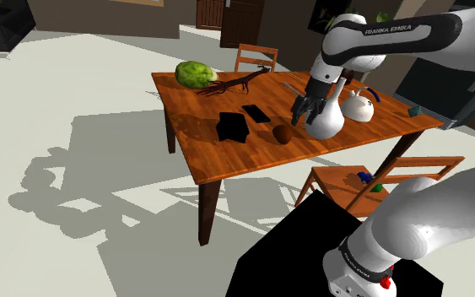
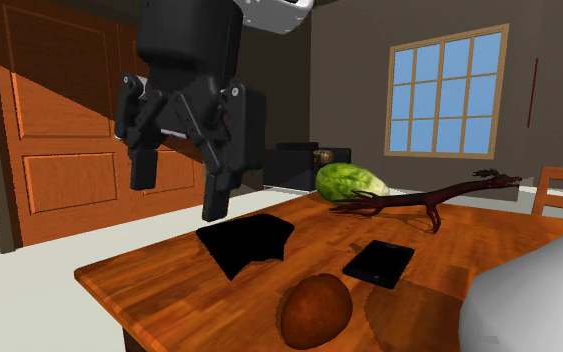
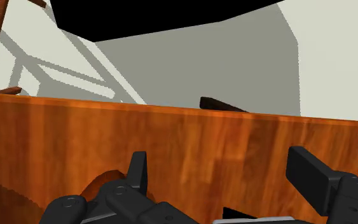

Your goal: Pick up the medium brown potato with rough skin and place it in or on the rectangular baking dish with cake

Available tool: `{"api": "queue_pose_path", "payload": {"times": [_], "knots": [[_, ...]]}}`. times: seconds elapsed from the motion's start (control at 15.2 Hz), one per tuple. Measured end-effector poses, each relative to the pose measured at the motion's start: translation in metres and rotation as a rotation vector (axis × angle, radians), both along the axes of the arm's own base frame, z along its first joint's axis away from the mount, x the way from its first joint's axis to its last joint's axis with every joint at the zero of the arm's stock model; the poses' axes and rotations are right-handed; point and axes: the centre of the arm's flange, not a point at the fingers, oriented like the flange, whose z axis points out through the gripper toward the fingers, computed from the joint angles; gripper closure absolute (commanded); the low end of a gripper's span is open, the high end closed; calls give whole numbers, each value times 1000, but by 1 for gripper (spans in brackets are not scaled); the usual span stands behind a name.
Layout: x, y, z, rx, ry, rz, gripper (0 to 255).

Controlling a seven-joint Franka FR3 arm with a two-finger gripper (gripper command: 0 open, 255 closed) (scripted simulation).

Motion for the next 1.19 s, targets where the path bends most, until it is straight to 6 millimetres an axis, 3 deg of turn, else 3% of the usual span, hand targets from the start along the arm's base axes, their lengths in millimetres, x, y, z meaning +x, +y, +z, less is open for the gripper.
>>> {"api": "queue_pose_path", "payload": {"times": [0.92,1.19], "knots": [[90,-130,-102,116,-111,-154,0],[102,-141,-124,130,-126,-173,0]]}}
